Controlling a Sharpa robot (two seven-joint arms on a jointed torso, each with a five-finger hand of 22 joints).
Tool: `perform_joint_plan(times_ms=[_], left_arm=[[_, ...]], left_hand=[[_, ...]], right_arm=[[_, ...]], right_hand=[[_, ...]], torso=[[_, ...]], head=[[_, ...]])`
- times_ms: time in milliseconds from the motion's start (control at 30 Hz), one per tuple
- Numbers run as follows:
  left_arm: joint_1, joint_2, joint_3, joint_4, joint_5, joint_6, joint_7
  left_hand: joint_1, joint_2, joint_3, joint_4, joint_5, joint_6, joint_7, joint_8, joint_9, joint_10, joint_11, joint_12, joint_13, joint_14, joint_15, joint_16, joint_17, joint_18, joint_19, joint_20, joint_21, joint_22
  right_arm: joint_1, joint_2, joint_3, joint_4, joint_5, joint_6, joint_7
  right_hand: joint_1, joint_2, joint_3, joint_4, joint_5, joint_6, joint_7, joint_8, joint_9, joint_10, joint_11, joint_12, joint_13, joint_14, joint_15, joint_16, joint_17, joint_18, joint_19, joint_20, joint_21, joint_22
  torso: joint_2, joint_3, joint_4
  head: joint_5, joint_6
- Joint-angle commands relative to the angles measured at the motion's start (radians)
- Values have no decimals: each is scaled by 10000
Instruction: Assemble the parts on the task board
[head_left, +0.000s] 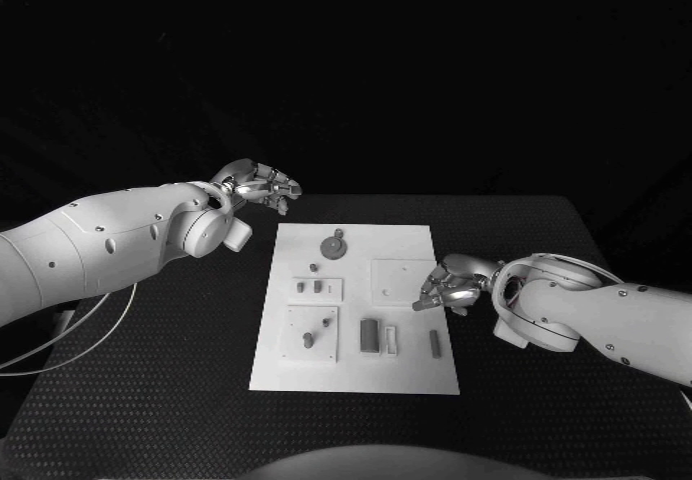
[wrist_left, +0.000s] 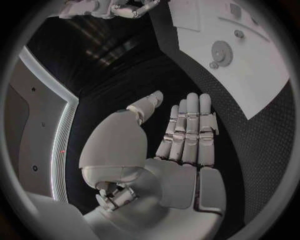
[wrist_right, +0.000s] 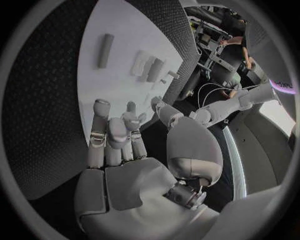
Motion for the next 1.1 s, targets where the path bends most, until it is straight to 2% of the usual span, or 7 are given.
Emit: perform_joint_plan(times_ms=[33,267,333,633,933,1100], left_arm=[[10,11,4,25,42,105,115],[9,3,2,12,42,103,113],[9,3,2,27,42,115,121],[8,-3,1,44,42,104,127],[8,-35,-1,62,42,114,124],[8,-64,-2,81,42,107,121]], left_hand=[[-73,-45,0,36,36,-67,4,36,-10,-31,19,70,-1,69,-8,-51,12,111,26,-42,-58,11],[-72,-47,-2,35,37,-65,2,40,-12,-28,17,72,0,69,-9,-53,16,112,26,-43,-60,14],[-72,-47,-2,35,37,-65,2,40,-12,-27,16,73,0,69,-9,-54,17,112,26,-43,-61,14],[-71,-48,-5,36,38,-65,1,43,-14,-26,16,74,0,69,-10,-57,21,112,26,-44,-64,17],[-71,-48,-8,36,38,-65,1,46,-17,-26,15,74,0,69,-10,-60,26,113,27,-44,-67,20],[-71,-49,-9,37,38,-65,0,47,-18,-26,15,75,0,69,-10,-62,28,113,27,-44,-69,22]], right_arm=[[-2,-176,-4,228,316,1311,-1177],[-26,-386,-10,512,88,1553,-1868],[-59,-384,-10,537,-355,1558,-2037],[-214,-237,-12,415,-1173,1474,-2524],[-456,-74,-15,302,-1205,1583,-2644],[-488,-46,-15,268,-1239,1735,-2744]], right_hand=[[93,-34,-45,37,35,158,-39,221,280,11,-101,-5,-16,-5,-125,-69,-14,133,-52,-41,-59,173],[-37,-69,-72,246,39,329,-194,597,804,95,-247,-18,-53,32,-262,-69,-17,133,-2,-68,-73,171],[-121,-86,-70,363,39,333,-217,647,911,124,-273,-20,-62,37,-285,-66,-15,133,12,-77,-76,172],[-289,-252,7,699,40,328,-248,690,1086,175,-303,-39,-82,45,-314,-53,-8,133,39,-106,-84,176],[-368,-335,66,924,41,329,-257,688,1166,204,-312,-40,-80,48,-321,-44,-2,133,53,-121,-84,182],[-405,-369,73,1004,41,332,-259,686,1193,212,-314,-37,-75,48,-323,-40,0,133,53,-124,-83,185]], torso=[[5,4,0],[10,24,-11],[5,15,-8],[14,4,19],[23,-1,40],[21,-8,30]], head=[[-20,29],[-12,22],[-33,30],[-59,50],[-47,17],[-36,-13]])
